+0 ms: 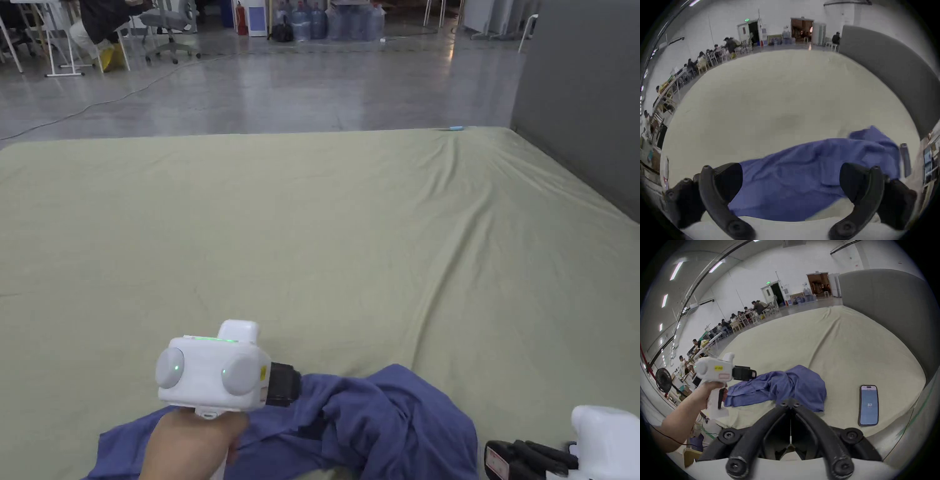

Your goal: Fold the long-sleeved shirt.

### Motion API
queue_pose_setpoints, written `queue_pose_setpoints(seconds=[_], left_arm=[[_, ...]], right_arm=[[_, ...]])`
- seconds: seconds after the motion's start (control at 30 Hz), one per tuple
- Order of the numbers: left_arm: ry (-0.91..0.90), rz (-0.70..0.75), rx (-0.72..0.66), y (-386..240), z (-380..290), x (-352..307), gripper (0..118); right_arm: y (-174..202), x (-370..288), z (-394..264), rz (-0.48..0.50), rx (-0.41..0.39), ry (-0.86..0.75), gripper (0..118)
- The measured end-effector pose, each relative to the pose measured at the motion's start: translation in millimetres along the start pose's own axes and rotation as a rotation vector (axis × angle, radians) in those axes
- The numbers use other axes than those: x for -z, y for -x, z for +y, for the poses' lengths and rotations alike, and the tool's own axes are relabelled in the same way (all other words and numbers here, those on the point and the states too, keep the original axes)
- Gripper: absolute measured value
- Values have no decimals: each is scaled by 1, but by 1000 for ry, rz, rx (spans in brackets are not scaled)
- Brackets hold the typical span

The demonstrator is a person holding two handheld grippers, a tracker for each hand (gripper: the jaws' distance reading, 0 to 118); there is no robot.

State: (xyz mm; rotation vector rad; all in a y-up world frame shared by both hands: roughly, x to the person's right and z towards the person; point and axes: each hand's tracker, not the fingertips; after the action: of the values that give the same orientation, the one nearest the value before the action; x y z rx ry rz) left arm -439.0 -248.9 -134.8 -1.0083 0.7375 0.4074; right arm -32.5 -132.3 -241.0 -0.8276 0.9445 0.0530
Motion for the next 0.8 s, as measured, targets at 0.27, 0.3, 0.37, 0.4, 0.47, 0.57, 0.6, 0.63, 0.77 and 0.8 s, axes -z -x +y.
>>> queue_pose_setpoints(seconds=[0.27, 0.3, 0.37, 0.4, 0.47, 0.57, 0.6, 0.63, 0.77, 0.8], left_arm=[[7, 49, -1, 14, -8, 7, 0], [-17, 41, 11, 14, -7, -2, 0], [-33, -9, 0, 21, -2, -15, 0], [-44, -46, -19, 24, -1, -25, 0], [-100, -74, -34, 29, 3, -48, 0], [-171, -70, -24, 29, 2, -88, 0], [-185, -72, -20, 30, 2, -98, 0], [-200, -74, -27, 34, 2, -102, 0], [-228, -73, -54, 43, -2, -127, 0], [-229, -78, -71, 46, -3, -134, 0]], right_arm=[[-35, 42, 5, -85, 54, 115, 0], [-40, 52, 9, -68, 80, 130, 25], [-47, 75, 18, -22, 101, 169, 57], [-53, 92, 22, -13, 114, 202, 69], [-61, 123, 26, -26, 132, 221, 117], [-70, 164, 29, -56, 195, 317, 117], [-71, 175, 27, -61, 216, 362, 117], [-71, 183, 25, -66, 228, 400, 116], [-54, 193, 19, -21, 252, 462, 6], [-46, 184, 21, -35, 248, 432, 3]])
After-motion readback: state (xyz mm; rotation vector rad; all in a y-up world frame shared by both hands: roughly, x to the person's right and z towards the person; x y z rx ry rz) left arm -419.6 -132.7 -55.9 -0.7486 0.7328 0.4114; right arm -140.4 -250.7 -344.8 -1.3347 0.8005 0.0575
